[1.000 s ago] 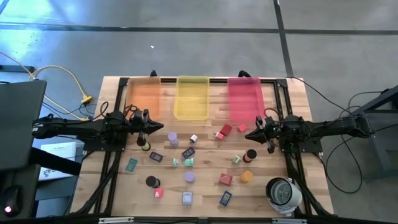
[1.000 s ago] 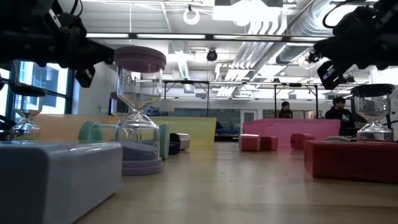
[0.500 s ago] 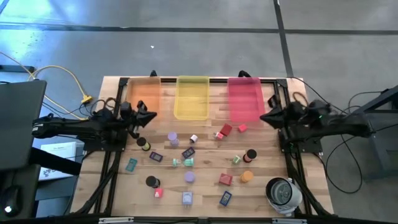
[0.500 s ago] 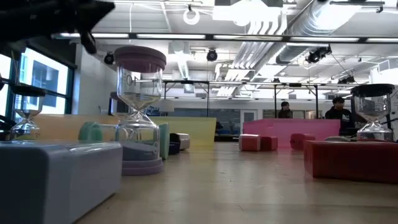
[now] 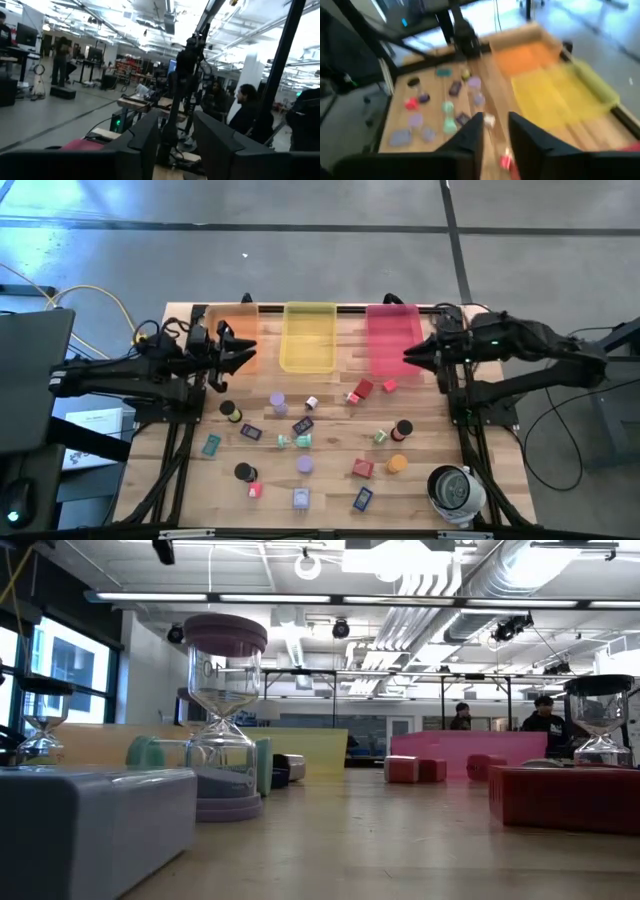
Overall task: Pick & Place Office items
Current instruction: Put the pink sand timer into the pink bin
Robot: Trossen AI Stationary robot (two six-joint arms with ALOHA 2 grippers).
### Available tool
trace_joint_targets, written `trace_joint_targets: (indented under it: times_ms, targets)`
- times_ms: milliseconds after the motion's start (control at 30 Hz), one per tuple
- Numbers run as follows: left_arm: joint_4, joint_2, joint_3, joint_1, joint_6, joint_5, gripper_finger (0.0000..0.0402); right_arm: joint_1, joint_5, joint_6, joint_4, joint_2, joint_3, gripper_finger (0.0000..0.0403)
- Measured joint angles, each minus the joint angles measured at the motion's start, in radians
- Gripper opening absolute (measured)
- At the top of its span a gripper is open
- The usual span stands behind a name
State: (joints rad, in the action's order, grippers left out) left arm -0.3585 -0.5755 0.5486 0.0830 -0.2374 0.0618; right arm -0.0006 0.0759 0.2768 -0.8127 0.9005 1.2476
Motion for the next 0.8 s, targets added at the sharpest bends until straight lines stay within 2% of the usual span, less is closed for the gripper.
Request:
trace_joint_targets:
  times_ms: [200, 333, 433, 600, 700, 800]
  targets:
    - [0.0, -0.049, 0.042, 0.0, -0.047, -0.005, 0.013, 0.0, 0.022, 0.091, -0.267, 0.106, 0.07, 0.0222]
    - [0.002, -0.079, 0.042, -0.001, -0.076, -0.006, 0.013, 0.0, -0.082, 0.124, -0.43, 0.164, 0.055, 0.0275]
    - [0.002, -0.106, 0.042, -0.008, -0.122, -0.007, 0.013, 0.0, -0.144, 0.224, -0.494, 0.198, 0.049, 0.0288]
    - [0.002, -0.151, 0.042, -0.013, -0.202, -0.007, 0.013, 0.003, -0.217, 0.329, -0.547, 0.248, 0.047, 0.0287]
    - [0.002, -0.178, 0.042, -0.023, -0.241, -0.007, 0.013, 0.026, -0.21, 0.405, -0.548, 0.274, 0.047, 0.0287]
    - [0.001, -0.2, 0.042, -0.035, -0.259, -0.008, 0.013, 0.061, -0.157, 0.497, -0.558, 0.303, 0.047, 0.0292]
